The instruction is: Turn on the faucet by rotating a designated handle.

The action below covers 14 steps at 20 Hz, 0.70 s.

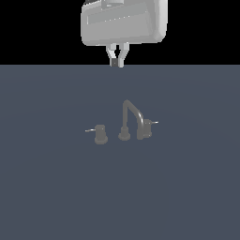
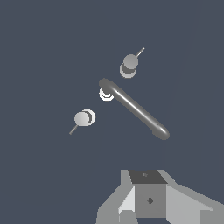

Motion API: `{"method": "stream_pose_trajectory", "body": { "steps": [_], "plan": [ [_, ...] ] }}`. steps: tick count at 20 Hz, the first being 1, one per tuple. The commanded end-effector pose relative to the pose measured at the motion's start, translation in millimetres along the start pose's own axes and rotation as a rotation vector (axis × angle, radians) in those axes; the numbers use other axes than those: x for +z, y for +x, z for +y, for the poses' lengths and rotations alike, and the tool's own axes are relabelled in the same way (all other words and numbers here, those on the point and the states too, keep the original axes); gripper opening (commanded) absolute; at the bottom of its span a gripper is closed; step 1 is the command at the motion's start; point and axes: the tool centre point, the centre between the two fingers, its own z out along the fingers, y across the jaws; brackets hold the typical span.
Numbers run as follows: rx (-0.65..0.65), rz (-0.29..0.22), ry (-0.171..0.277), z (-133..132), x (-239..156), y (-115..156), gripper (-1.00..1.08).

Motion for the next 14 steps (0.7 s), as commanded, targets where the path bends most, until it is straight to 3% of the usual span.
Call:
{"method": "stream_pose_trajectory", "body": {
  "steps": [1, 14],
  "plan": [
    [0.05, 0.002, 0.0, -4, 17, 15, -1.0],
    [0.309, 0.01, -0.004, -12, 102, 96, -1.0]
  ]
}}
